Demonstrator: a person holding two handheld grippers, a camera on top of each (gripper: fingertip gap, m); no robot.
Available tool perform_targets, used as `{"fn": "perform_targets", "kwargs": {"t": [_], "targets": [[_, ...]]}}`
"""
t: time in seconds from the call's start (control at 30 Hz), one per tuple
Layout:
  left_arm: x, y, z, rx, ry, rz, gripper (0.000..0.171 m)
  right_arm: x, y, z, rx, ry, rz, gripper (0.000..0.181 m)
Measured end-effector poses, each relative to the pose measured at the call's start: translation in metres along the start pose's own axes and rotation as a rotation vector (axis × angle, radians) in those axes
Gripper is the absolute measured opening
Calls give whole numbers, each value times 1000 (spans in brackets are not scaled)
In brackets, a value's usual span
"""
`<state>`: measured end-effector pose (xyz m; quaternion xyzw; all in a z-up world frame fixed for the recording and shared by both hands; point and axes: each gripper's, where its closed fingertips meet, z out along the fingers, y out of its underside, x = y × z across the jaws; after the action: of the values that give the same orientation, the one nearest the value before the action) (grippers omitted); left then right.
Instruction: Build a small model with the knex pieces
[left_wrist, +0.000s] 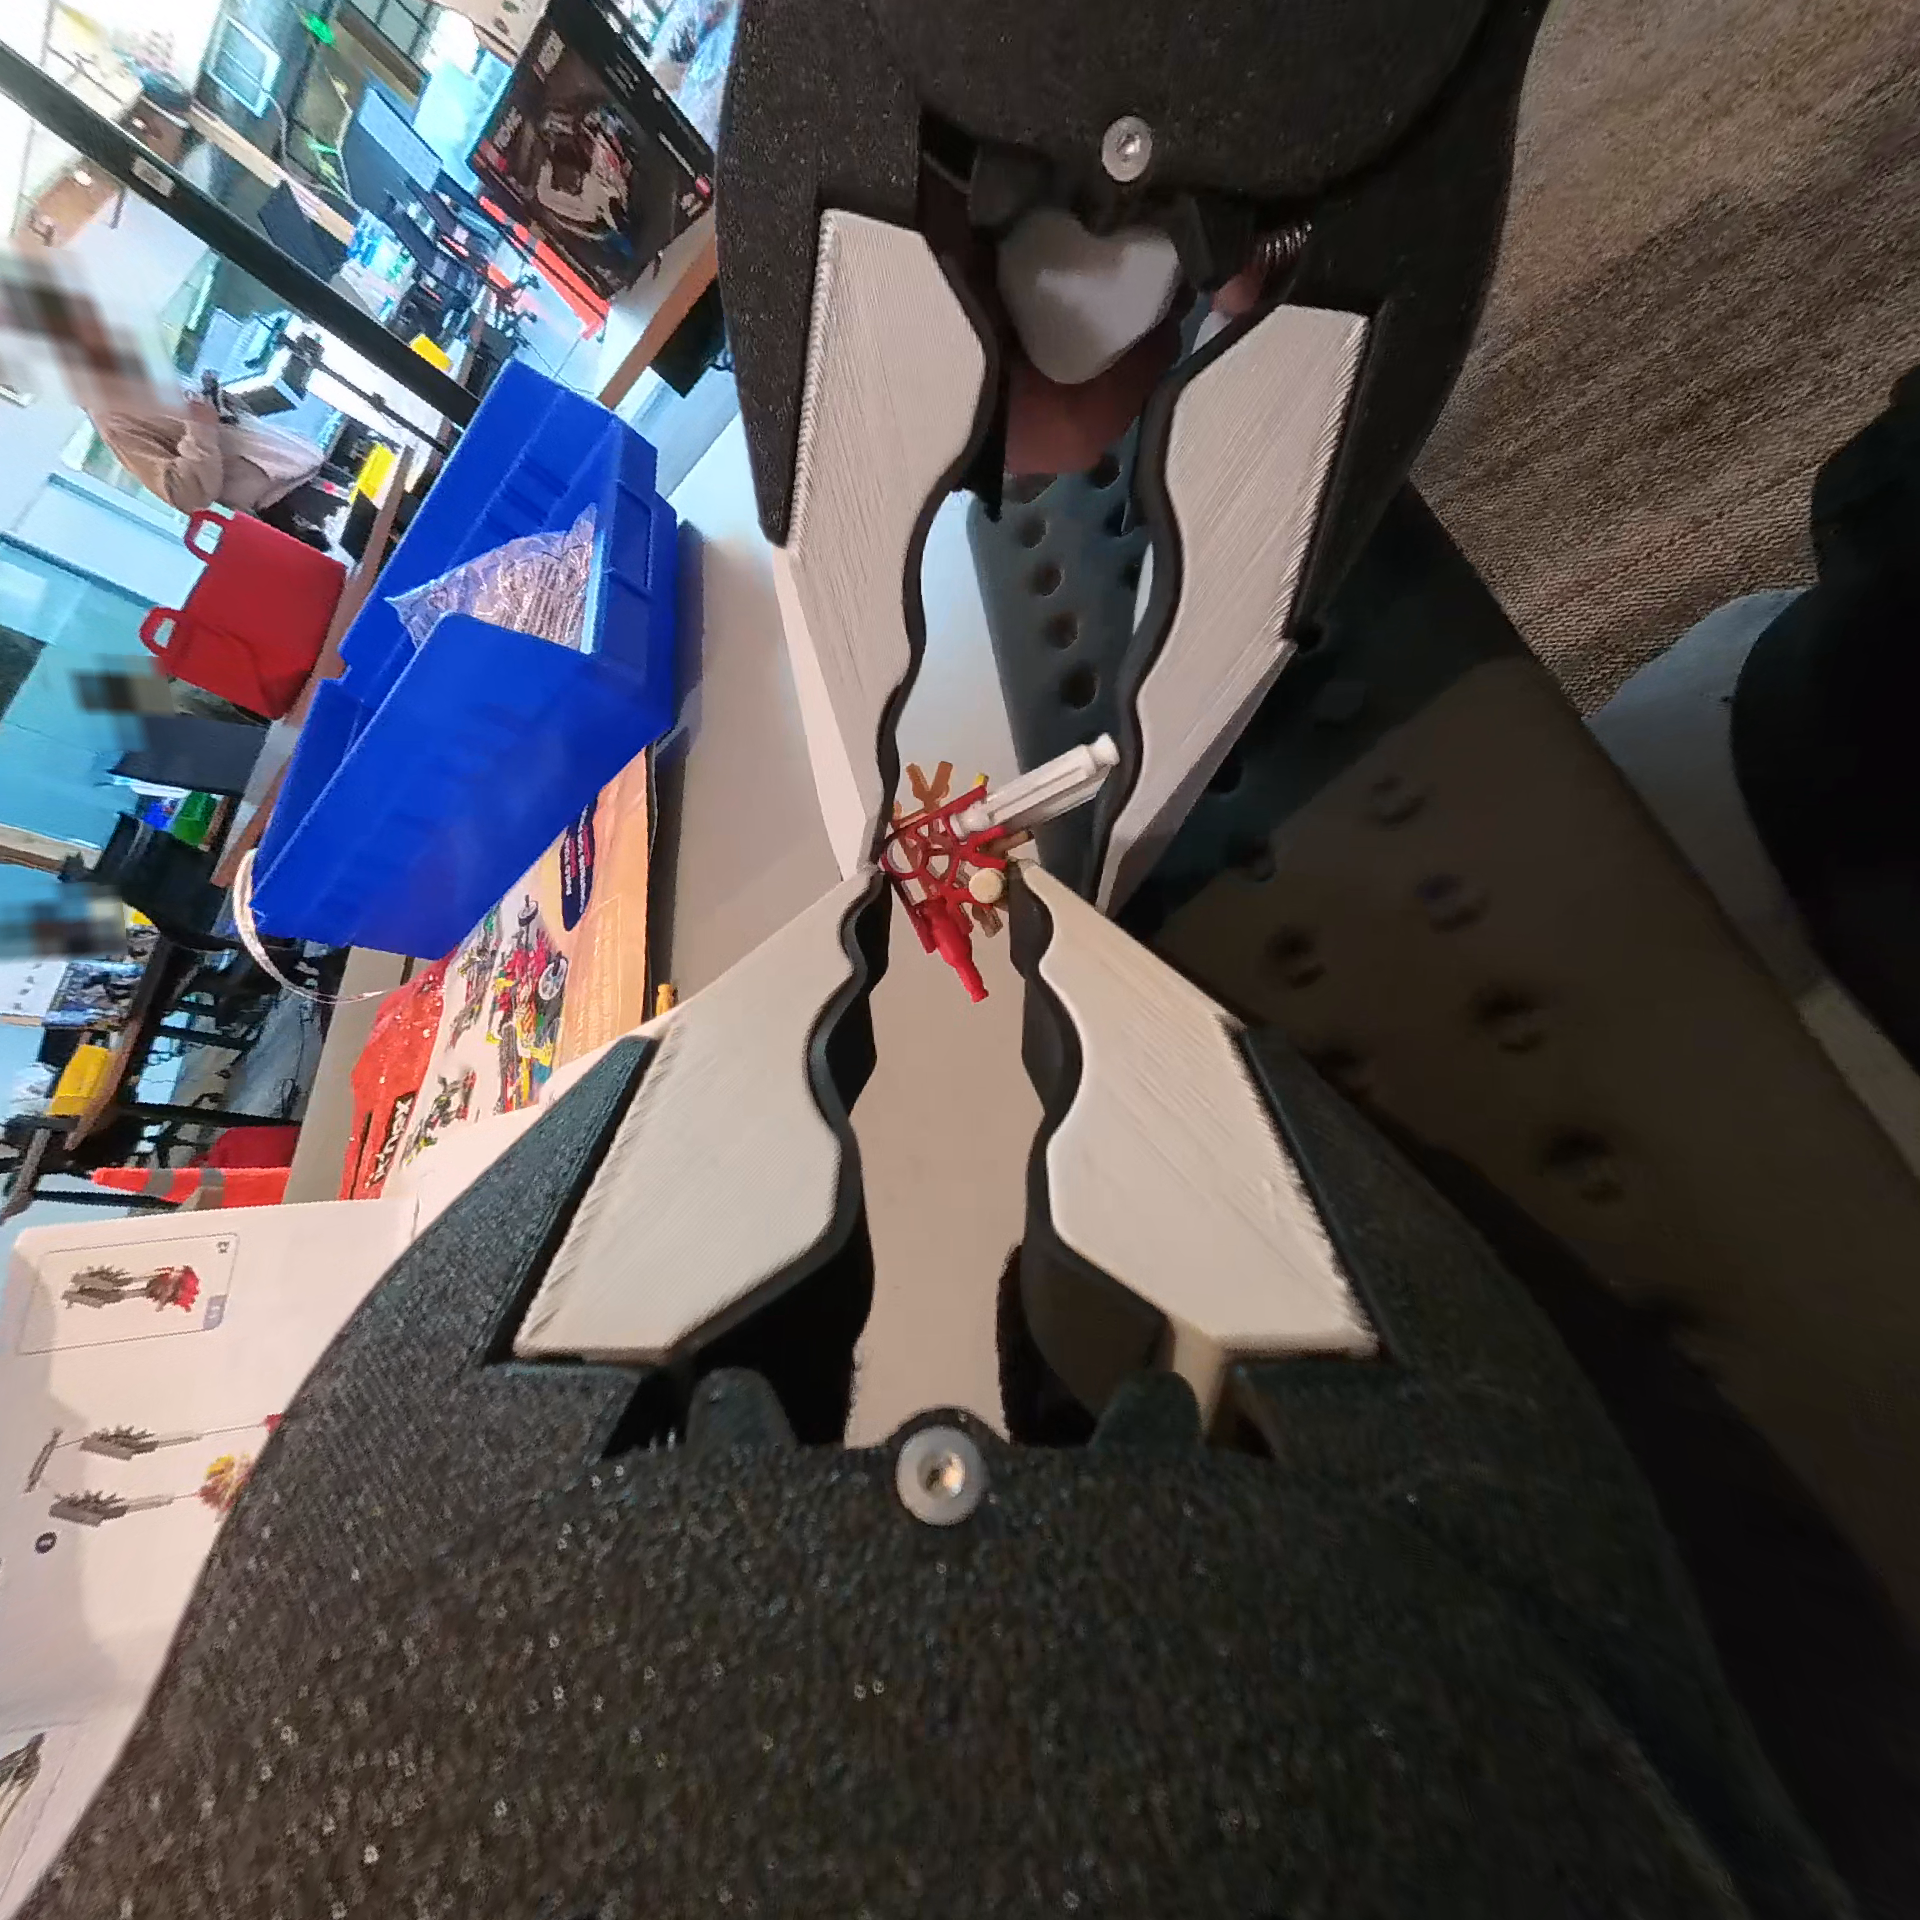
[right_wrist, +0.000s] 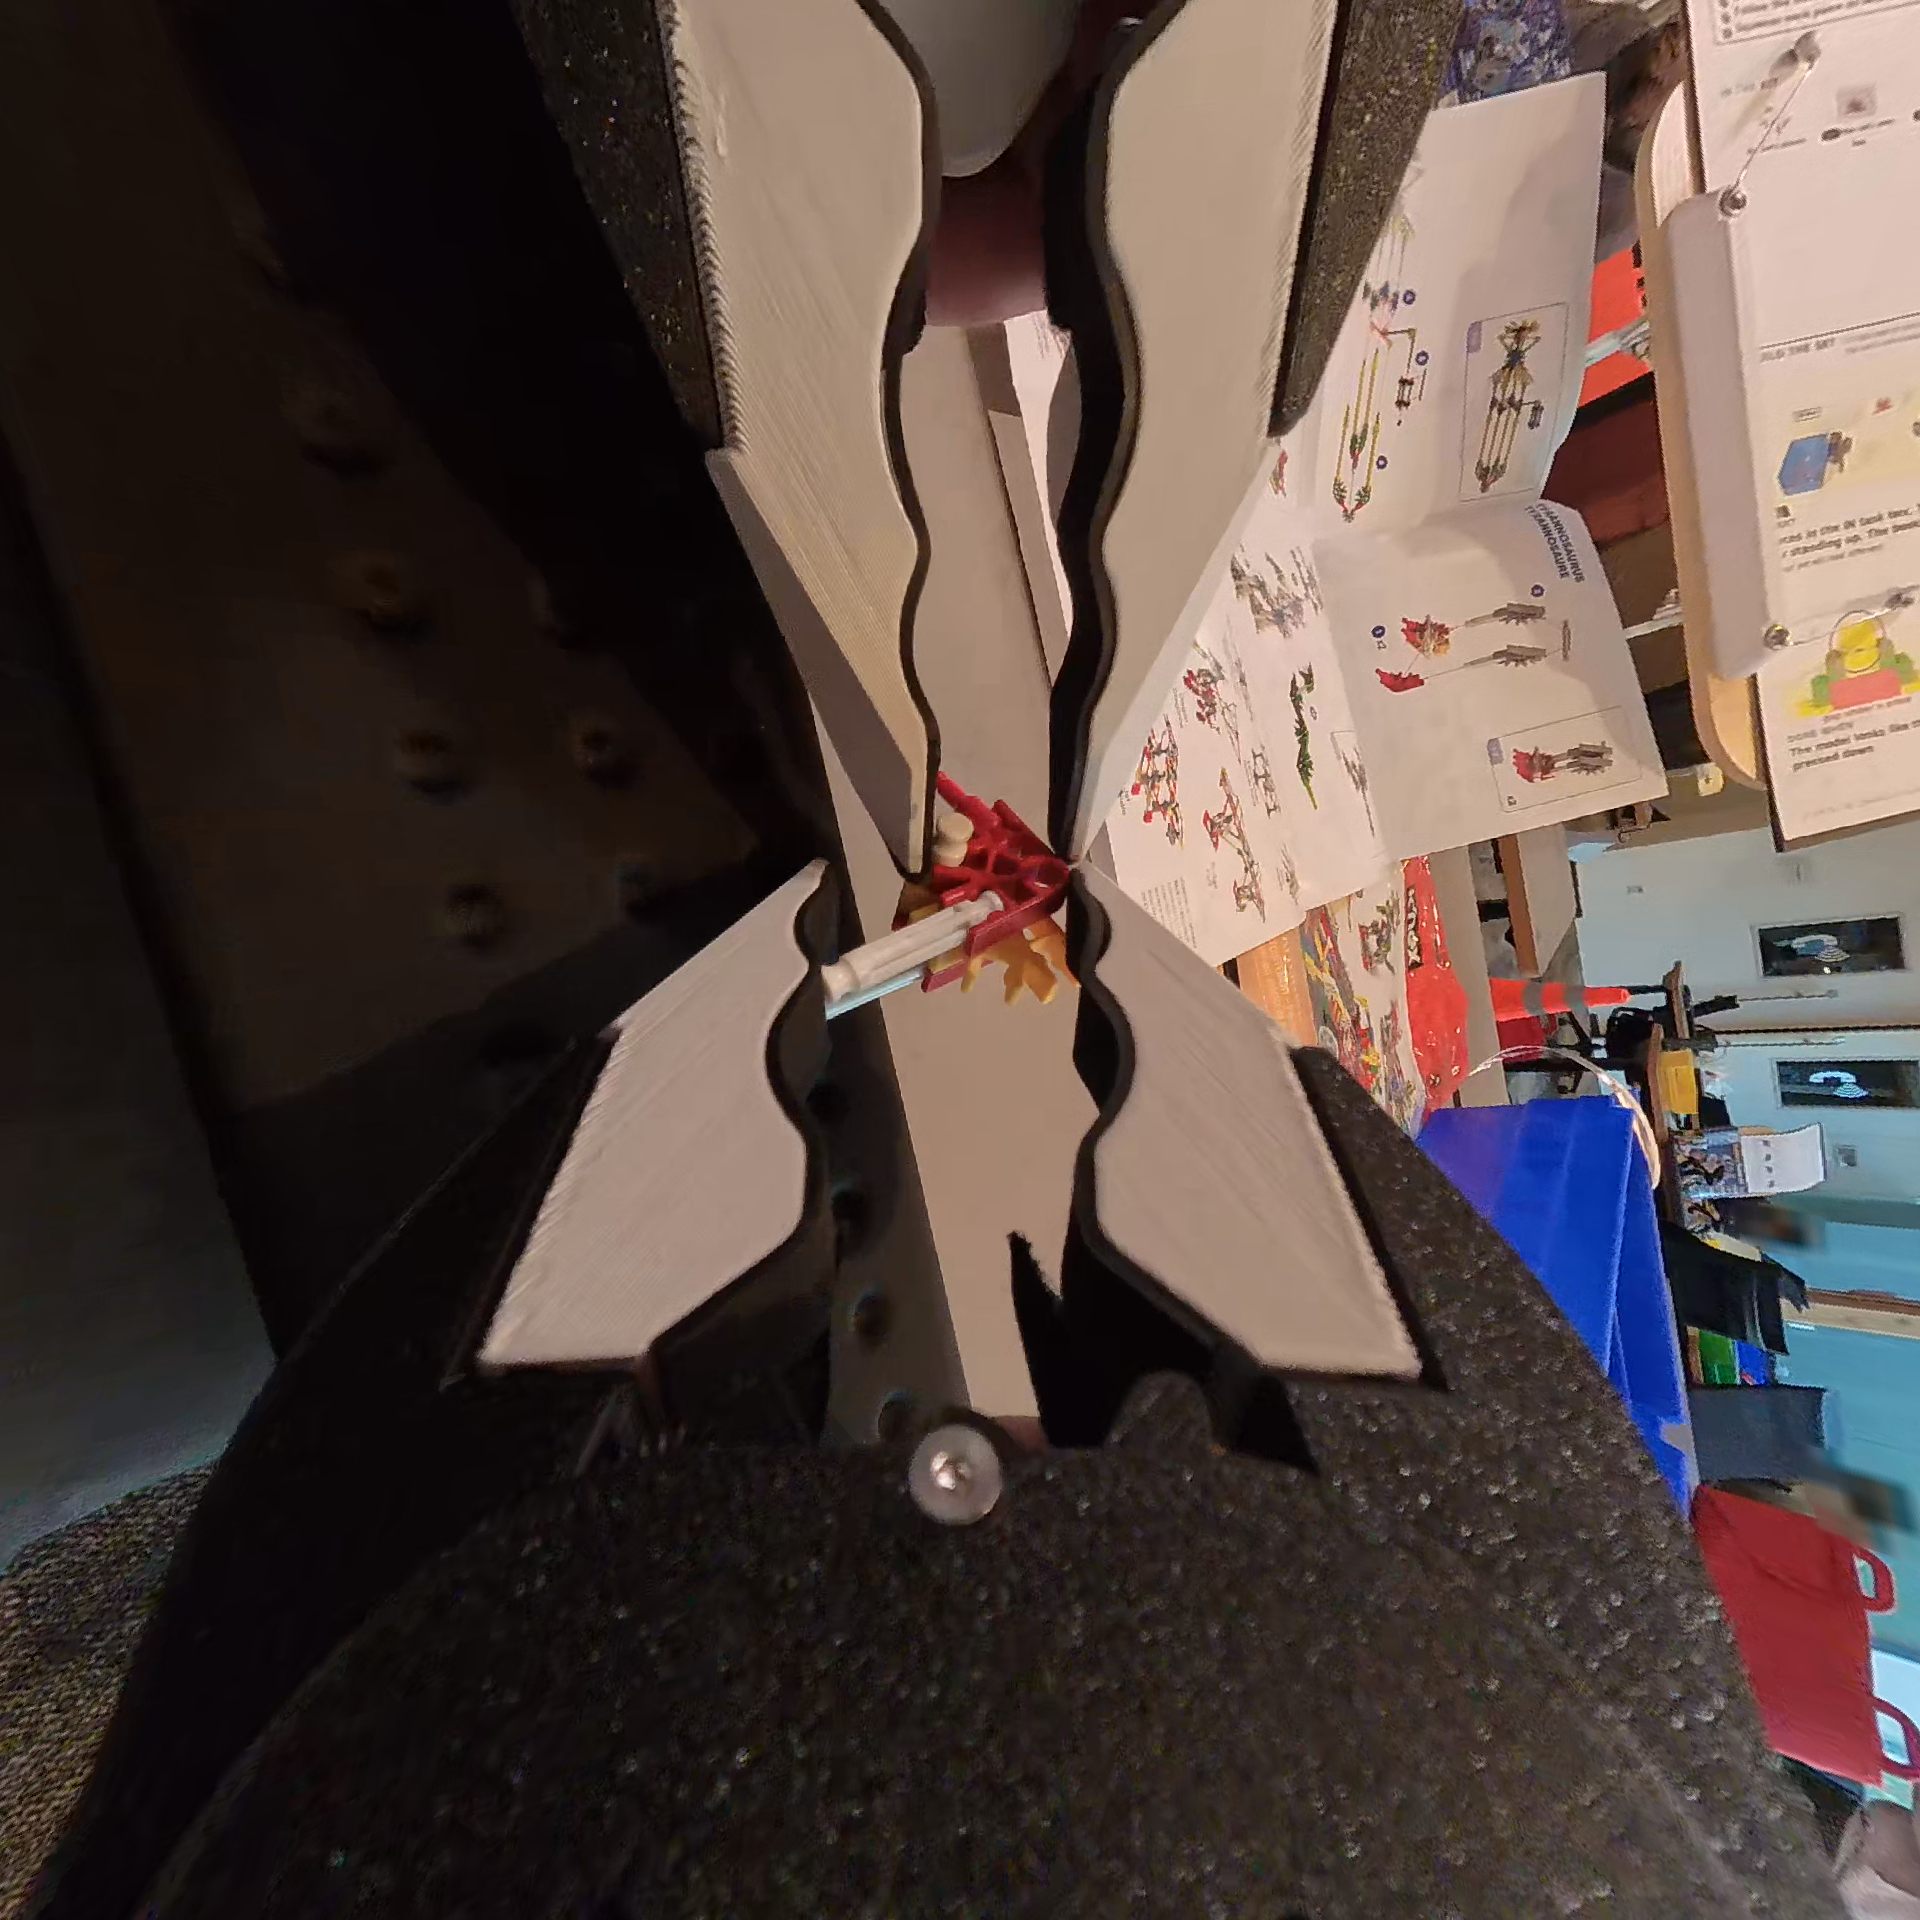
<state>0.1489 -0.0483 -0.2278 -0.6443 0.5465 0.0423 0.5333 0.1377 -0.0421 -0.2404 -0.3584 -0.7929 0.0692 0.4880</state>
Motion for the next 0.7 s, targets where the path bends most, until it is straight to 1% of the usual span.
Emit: {"fn": "perform_targets", "kwargs": {"t": [0.1, 0.13, 0.2, 0.23, 0.27, 0.33, 0.37, 0.43, 0.53, 0.57, 0.6, 0.63, 0.7], "targets": [[4, 5, 3, -33, 0, 30, 18, -2, 0, -3, 5, -9, 15, 40], [7, 7, 4, -40, 8, 46, 5, -2, 0, -4, 5, -12, 26, 42], [6, 3, 4, -30, -17, 64, 1, -4, 1, -7, 10, -37, 64, 42], [6, 1, 4, -24, -11, 54, 2, -5, 1, -9, 12, -51, 77, 41], [7, 1, 5, -27, -4, 40, 4, -8, 1, -10, 13, -68, 81, 34], [4, 0, 4, -21, -18, 52, 3, -10, 3, -12, 9, -87, 90, 22], [5, -2, 3, -12, -8, 46, 4, -12, 5, -12, 0, -96, 92, 18], [1, -1, 3, -12, -12, 26, 17, -14, 9, -10, -10, -94, 77, 18], [1, 4, 3, -28, 19, 8, 30, -19, 10, -9, -7, -125, 117, 17], [0, 8, 5, -46, 33, -6, 33, -23, 10, -9, -5, -155, 122, 6], [-1, 12, 7, -60, 51, -23, 36, -25, 9, -9, 0, -165, 121, 0], [-3, 13, 8, -55, 59, -46, 35, -25, 9, -9, 2, -163, 125, 0], [-1, 20, 11, -76, 138, -123, 36, -25, 10, -9, 6, -178, 163, 0]]}}
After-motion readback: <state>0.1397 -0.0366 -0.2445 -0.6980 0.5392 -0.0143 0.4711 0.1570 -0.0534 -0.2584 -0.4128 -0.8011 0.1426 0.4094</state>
